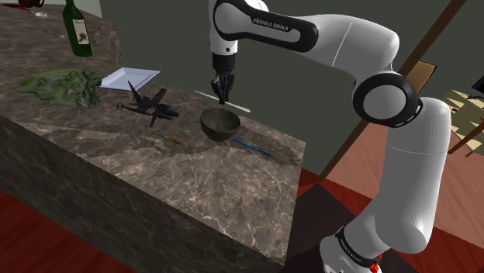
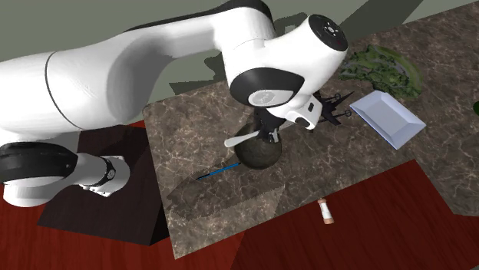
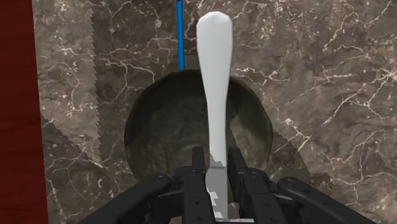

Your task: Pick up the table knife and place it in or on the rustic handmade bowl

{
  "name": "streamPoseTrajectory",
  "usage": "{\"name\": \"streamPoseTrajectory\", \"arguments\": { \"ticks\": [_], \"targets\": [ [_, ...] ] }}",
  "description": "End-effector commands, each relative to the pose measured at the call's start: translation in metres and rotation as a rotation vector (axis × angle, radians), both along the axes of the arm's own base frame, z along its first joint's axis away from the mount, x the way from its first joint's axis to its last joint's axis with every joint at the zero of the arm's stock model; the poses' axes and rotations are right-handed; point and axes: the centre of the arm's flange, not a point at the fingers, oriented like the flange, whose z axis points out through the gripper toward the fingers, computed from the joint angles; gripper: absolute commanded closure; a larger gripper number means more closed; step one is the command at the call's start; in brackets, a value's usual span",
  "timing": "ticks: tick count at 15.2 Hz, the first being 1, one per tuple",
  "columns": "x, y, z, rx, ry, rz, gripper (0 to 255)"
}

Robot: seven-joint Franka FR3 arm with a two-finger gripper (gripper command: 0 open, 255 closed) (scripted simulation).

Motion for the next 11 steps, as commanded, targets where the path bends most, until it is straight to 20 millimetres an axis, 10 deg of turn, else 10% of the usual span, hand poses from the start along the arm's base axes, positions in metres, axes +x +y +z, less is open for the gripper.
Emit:
{"name": "streamPoseTrajectory", "arguments": {
  "ticks": [1, 11],
  "targets": [
    [0.001, -0.016, -0.004, 0.0, 0.001, 0.001, 255],
    [0.001, -0.016, -0.057, 0.0, 0.001, 0.001, 255]
  ]
}}
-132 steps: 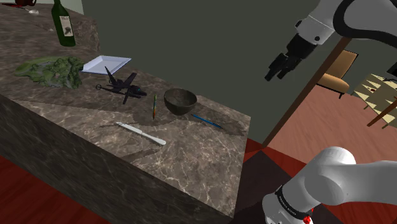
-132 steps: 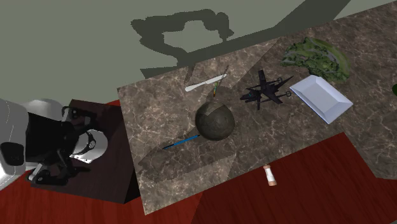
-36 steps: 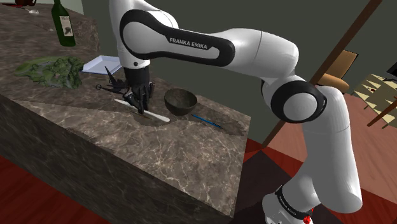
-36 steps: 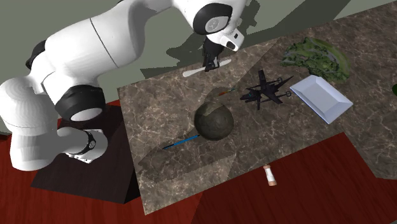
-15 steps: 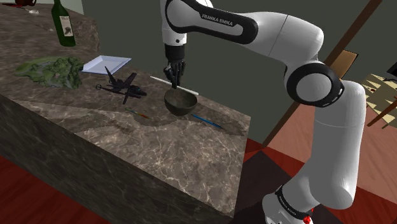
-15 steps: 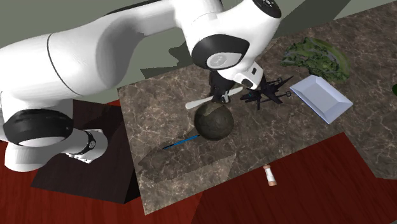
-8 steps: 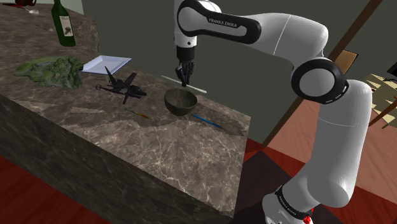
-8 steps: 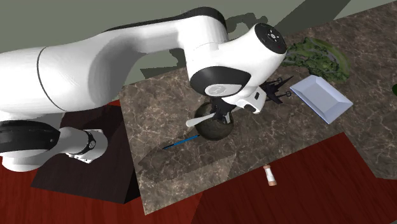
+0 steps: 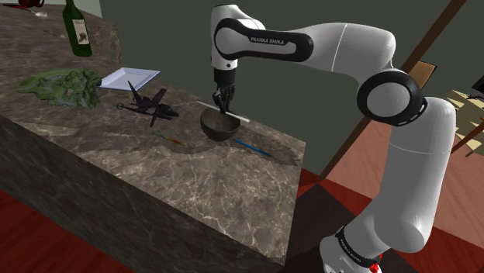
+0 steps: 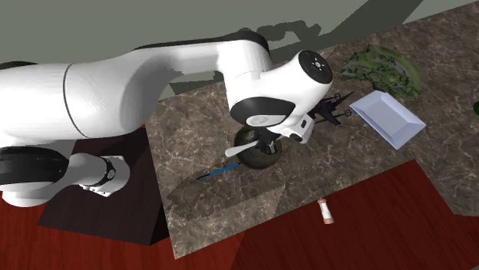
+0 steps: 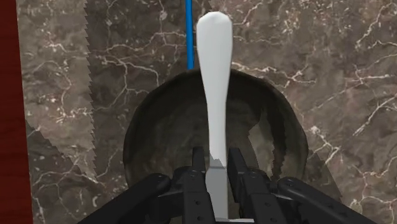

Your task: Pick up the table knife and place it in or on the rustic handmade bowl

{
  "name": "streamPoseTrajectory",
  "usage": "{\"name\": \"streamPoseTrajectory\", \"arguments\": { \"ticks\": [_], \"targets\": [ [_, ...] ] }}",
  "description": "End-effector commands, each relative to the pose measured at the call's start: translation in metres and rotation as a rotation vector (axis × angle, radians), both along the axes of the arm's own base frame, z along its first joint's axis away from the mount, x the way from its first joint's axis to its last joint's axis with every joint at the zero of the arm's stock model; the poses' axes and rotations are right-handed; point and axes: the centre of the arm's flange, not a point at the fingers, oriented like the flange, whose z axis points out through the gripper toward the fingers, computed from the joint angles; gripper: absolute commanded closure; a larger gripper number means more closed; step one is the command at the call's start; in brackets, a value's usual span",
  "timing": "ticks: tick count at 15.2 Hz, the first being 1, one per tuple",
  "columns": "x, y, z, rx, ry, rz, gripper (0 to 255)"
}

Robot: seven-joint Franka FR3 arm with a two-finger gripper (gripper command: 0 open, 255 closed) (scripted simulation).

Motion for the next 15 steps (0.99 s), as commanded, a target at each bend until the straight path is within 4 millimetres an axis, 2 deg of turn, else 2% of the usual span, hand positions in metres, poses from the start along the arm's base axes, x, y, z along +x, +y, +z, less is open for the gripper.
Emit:
{"name": "streamPoseTrajectory", "arguments": {
  "ticks": [1, 5, 12, 13, 15],
  "targets": [
    [0.0, 0.0, -0.012, 0.0, 0.0, 0.0, 255],
    [0.0, 0.0, -0.029, 0.0, 0.0, 0.0, 255],
    [0.0, 0.0, -0.029, 0.0, 0.0, 0.0, 255],
    [0.0, 0.0, -0.029, 0.0, 0.0, 0.0, 0],
    [0.0, -0.001, -0.029, 0.0, 0.0, 0.0, 0]
  ]
}}
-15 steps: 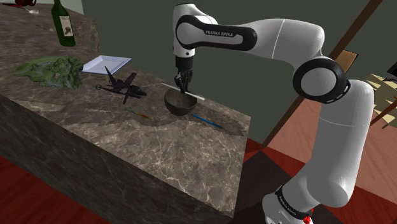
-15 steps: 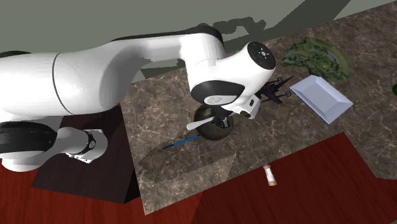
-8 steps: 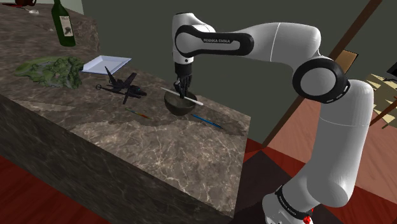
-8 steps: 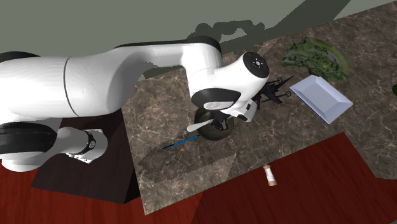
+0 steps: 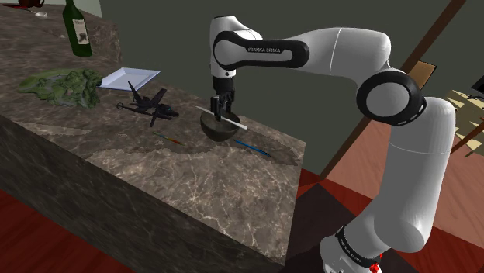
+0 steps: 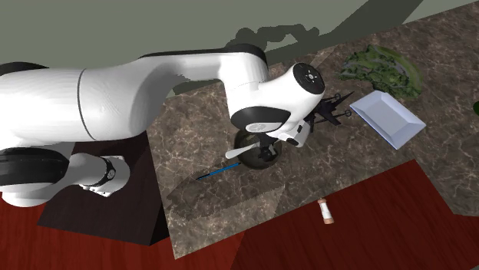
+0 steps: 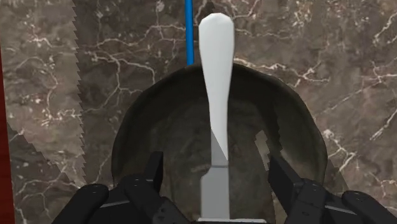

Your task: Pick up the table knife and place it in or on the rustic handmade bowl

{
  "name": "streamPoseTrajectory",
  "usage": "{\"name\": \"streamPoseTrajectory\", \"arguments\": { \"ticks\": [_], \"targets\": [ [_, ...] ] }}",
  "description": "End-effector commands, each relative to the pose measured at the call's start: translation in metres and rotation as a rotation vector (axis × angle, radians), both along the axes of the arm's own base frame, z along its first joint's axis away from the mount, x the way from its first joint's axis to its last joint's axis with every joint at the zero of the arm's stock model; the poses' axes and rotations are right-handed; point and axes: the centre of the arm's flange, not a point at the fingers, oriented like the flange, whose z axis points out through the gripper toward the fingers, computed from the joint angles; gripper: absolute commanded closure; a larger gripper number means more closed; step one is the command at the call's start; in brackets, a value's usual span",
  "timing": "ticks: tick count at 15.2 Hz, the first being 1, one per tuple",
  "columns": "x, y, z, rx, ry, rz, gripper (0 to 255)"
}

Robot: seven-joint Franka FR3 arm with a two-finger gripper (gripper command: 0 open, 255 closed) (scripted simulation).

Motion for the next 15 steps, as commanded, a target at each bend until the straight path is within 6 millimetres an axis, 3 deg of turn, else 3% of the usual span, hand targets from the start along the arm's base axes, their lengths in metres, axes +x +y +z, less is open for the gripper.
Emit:
{"name": "streamPoseTrajectory", "arguments": {
  "ticks": [1, 3, 7, 15],
  "targets": [
    [0.0, 0.0, 0.0, 0.0, 0.0, 0.0, 0],
    [0.0, 0.0, 0.0, 0.0, 0.0, 0.0, 0],
    [0.009, 0.005, 0.049, 0.0, 0.0, 0.0, 0],
    [0.009, 0.005, 0.049, 0.0, 0.0, 0.0, 0]
  ]
}}
